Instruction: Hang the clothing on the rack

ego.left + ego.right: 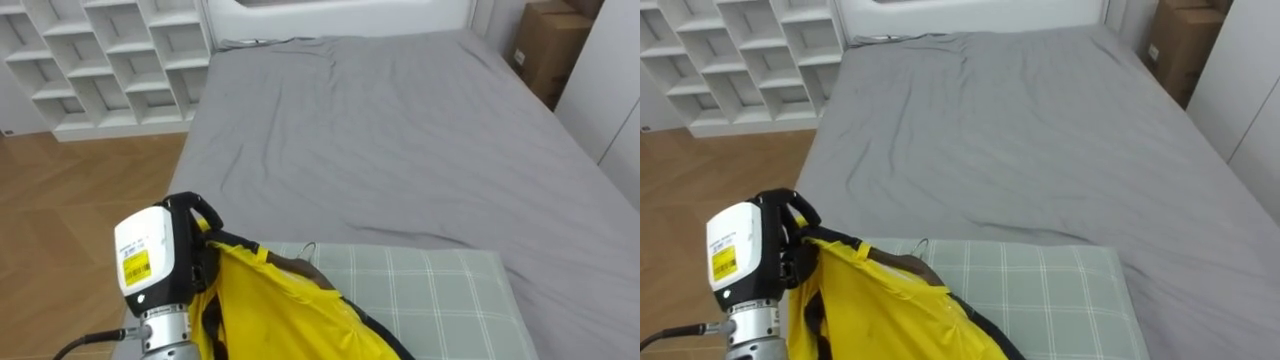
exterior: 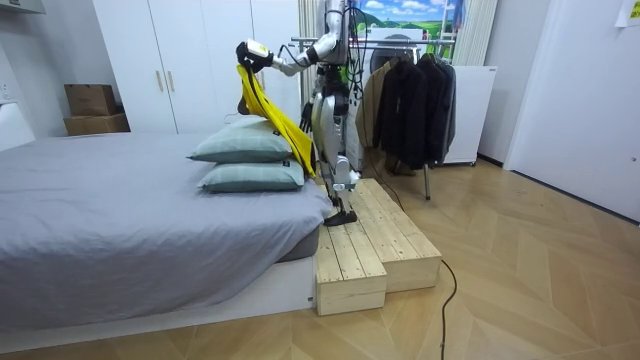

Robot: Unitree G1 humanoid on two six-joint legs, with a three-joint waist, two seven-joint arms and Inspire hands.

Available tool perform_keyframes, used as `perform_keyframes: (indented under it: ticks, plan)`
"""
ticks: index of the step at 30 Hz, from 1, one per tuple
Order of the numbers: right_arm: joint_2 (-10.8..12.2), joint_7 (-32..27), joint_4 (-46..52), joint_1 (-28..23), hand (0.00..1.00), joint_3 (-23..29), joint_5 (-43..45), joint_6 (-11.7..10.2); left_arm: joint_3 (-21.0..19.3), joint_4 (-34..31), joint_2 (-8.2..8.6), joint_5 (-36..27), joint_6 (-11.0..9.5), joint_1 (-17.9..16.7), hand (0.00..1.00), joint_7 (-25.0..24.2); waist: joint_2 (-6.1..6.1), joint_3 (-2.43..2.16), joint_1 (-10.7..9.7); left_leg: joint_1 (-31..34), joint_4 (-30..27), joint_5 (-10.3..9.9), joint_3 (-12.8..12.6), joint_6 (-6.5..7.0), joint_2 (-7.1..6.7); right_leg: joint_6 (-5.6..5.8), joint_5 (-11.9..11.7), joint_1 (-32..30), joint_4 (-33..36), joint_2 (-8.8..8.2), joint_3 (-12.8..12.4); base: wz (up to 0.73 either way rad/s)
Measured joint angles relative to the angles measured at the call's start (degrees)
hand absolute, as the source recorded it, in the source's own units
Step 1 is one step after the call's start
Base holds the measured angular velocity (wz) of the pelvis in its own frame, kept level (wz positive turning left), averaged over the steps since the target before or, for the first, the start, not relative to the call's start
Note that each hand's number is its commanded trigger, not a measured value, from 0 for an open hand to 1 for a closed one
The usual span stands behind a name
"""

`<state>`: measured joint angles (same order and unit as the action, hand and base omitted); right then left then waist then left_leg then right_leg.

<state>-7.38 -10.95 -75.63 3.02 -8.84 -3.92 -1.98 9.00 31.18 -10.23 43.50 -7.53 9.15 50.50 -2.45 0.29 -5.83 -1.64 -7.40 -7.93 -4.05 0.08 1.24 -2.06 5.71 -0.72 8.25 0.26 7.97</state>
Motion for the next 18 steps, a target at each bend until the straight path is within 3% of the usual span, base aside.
perform_keyframes:
  ticks: [8, 14, 18]
  plan:
    - [0.0, -0.02, 0.02, -0.54, 0.0, 0.17, -0.27, -1.12, -0.07, -3.4, -0.11, 3.07, -0.05, 0.0, 1.0, -0.08, -0.06, -0.03, -0.08, -0.02, -0.01, -0.03, 0.27, -0.03, -0.03, 0.0, 0.0, 0.32, -0.63, 0.01, -0.06, 0.01]
    - [0.0, 0.32, 0.19, -0.67, 0.0, 0.66, -0.31, -1.17, 0.11, -6.45, -2.39, 7.07, -0.49, 0.0, 1.0, -0.18, -0.14, -0.01, -0.11, -0.31, -0.06, -0.03, 0.17, -0.03, -0.03, 0.02, 0.01, 0.54, -0.62, 0.03, -0.11, 0.0]
    - [-0.11, 0.33, 1.35, -0.58, 0.0, 1.34, -0.27, -1.14, 0.1, -13.6, -4.19, 7.27, -1.17, 0.01, 1.0, -0.42, -0.63, 0.06, 0.13, -0.31, -0.05, -0.04, 0.19, -0.03, -0.05, 0.05, 0.03, 0.52, -0.51, 0.0, -0.1, 0.0]
